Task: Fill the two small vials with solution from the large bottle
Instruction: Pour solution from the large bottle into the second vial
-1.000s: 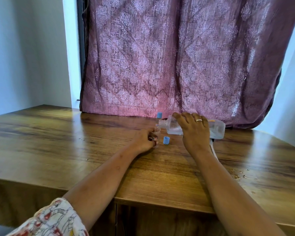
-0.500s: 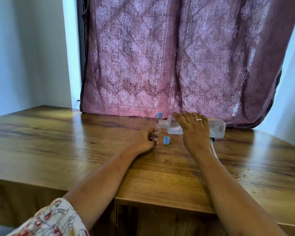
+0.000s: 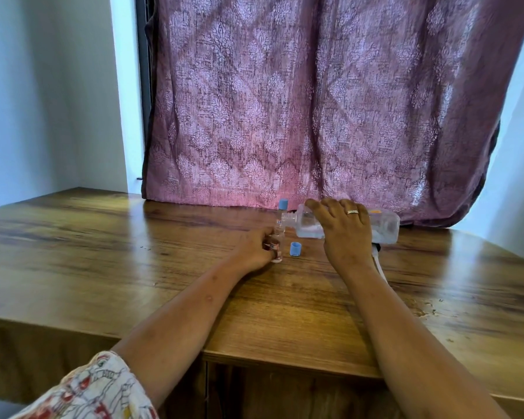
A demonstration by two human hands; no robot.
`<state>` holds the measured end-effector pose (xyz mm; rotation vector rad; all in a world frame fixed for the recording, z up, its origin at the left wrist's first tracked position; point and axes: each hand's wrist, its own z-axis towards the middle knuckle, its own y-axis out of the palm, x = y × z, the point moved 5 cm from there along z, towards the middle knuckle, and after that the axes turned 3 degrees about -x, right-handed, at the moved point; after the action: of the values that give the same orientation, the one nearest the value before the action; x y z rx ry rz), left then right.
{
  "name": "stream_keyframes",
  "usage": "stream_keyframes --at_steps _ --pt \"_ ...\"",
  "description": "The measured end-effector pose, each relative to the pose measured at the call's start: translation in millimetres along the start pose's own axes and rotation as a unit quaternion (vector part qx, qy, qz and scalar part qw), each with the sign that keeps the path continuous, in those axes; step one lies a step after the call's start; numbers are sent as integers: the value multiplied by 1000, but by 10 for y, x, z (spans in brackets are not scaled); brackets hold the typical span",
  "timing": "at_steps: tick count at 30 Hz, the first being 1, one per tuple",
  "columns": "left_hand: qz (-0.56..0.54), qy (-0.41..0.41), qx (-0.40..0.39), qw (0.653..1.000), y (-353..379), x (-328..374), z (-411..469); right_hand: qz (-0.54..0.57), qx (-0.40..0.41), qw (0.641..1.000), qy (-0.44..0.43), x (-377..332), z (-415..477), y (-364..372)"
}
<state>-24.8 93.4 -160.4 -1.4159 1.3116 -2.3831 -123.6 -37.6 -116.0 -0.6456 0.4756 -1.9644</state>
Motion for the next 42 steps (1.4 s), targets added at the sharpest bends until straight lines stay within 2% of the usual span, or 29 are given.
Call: stream_keyframes --at_steps 42 --pt "-27 13 0 1000 -7 18 -36 2 4 1000 3 1 10 2"
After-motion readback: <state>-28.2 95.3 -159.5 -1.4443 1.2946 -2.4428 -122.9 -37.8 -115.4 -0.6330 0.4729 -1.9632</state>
